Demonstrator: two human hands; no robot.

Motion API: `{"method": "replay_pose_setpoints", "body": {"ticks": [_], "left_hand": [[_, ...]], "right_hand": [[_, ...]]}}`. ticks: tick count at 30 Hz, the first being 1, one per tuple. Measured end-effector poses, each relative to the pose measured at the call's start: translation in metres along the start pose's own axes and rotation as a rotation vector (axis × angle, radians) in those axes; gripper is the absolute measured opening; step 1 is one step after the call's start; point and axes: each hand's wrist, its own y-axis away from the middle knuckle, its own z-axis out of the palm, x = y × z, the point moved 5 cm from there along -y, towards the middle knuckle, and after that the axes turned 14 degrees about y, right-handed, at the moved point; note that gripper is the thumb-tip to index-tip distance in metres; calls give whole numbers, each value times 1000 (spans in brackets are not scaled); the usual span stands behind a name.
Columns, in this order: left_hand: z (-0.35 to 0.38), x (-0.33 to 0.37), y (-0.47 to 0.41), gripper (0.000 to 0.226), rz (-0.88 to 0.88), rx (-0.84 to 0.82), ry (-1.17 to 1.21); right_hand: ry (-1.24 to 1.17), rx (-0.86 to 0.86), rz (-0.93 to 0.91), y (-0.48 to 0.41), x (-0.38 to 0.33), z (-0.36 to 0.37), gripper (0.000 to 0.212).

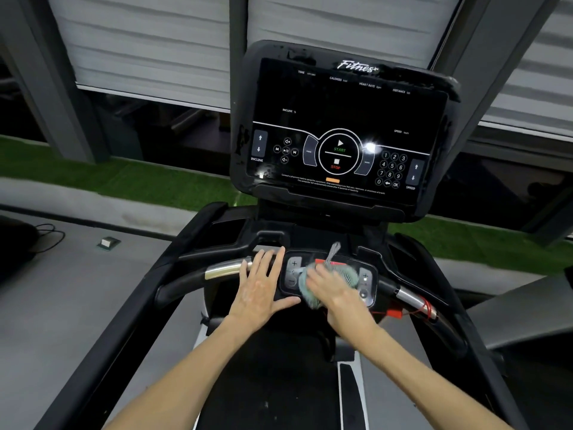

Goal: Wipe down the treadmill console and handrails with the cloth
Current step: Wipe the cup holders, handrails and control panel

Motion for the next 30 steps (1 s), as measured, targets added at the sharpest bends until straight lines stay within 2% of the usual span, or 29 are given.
{"method": "replay_pose_setpoints", "body": {"ticks": [2,4,6,11,15,18,25,27,30], "left_hand": [[0,0,0,105,5,3,-2],[1,-1,0,108,13,4,-2],[0,-2,0,108,20,4,-1],[-1,-3,-2,105,35,2,16],[-5,-10,0,103,-12,-67,-62],[-7,-15,2,100,-78,-77,-80],[-3,-16,0,102,-71,-50,-41],[-6,-15,1,102,-65,-36,-43],[-7,-15,3,109,-80,-94,-67]], "right_hand": [[-31,-55,-122,17,-13,6,75],[-60,-84,-157,18,-8,7,78],[-65,-50,-133,1,5,-1,78],[-45,62,64,-37,18,-20,73],[-42,28,-113,-1,-18,0,71],[-86,53,-152,4,-19,-11,78],[-37,44,33,-50,5,-15,72],[-25,14,-5,-40,-7,-5,75],[-24,-71,-164,-8,-30,15,81]]}}
